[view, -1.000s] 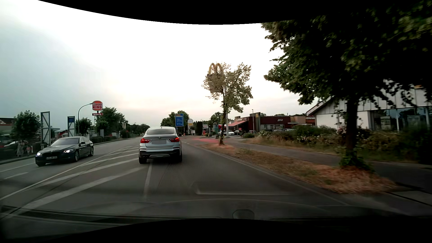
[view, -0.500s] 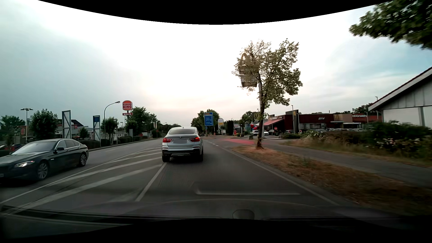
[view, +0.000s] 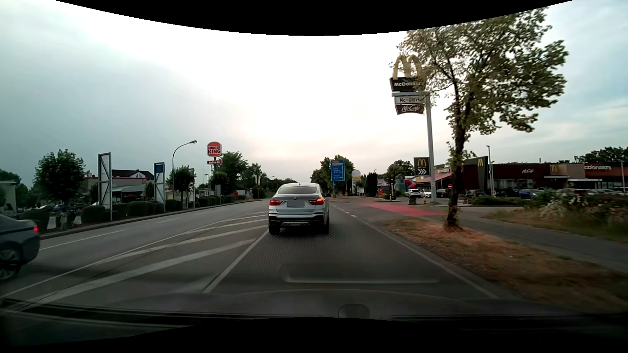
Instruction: Follow the waypoints while adhering to traffic rules and regulations
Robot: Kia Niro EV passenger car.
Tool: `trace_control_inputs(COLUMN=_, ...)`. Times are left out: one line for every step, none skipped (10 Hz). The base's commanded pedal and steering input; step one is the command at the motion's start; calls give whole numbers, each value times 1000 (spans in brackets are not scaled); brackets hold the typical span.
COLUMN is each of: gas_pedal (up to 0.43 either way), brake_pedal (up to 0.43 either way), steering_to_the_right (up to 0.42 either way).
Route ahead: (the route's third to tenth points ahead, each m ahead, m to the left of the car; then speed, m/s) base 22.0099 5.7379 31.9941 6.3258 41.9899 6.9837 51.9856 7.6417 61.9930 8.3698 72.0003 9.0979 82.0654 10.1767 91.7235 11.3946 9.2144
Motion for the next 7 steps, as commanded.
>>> trace_control_inputs(gas_pedal=0, brake_pedal=6, steering_to_the_right=-77)
trace_control_inputs(gas_pedal=0, brake_pedal=6, steering_to_the_right=-71)
trace_control_inputs(gas_pedal=0, brake_pedal=6, steering_to_the_right=-61)
trace_control_inputs(gas_pedal=0, brake_pedal=6, steering_to_the_right=-52)
trace_control_inputs(gas_pedal=0, brake_pedal=6, steering_to_the_right=-44)
trace_control_inputs(gas_pedal=0, brake_pedal=6, steering_to_the_right=-37)
trace_control_inputs(gas_pedal=0, brake_pedal=6, steering_to_the_right=-30)
